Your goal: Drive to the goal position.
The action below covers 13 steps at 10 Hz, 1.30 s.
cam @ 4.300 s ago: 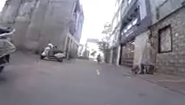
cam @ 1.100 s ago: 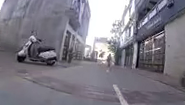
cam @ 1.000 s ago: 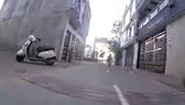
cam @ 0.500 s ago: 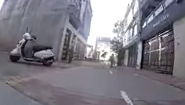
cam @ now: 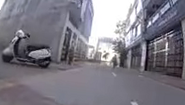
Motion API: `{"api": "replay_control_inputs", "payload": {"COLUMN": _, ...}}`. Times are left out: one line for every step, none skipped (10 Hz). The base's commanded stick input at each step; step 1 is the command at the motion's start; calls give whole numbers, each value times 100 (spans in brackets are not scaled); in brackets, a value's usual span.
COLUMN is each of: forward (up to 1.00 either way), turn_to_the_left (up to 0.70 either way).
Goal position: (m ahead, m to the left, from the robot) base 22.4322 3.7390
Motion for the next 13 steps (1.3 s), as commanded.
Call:
{"api": "replay_control_inputs", "payload": {"forward": 100, "turn_to_the_left": 0}}
{"api": "replay_control_inputs", "payload": {"forward": 100, "turn_to_the_left": 0}}
{"api": "replay_control_inputs", "payload": {"forward": 100, "turn_to_the_left": 0}}
{"api": "replay_control_inputs", "payload": {"forward": 100, "turn_to_the_left": 0}}
{"api": "replay_control_inputs", "payload": {"forward": 100, "turn_to_the_left": 0}}
{"api": "replay_control_inputs", "payload": {"forward": 100, "turn_to_the_left": 0}}
{"api": "replay_control_inputs", "payload": {"forward": 100, "turn_to_the_left": 0}}
{"api": "replay_control_inputs", "payload": {"forward": 100, "turn_to_the_left": 0}}
{"api": "replay_control_inputs", "payload": {"forward": 100, "turn_to_the_left": 0}}
{"api": "replay_control_inputs", "payload": {"forward": 100, "turn_to_the_left": 0}}
{"api": "replay_control_inputs", "payload": {"forward": 100, "turn_to_the_left": 0}}
{"api": "replay_control_inputs", "payload": {"forward": 100, "turn_to_the_left": 0}}
{"api": "replay_control_inputs", "payload": {"forward": 100, "turn_to_the_left": 0}}
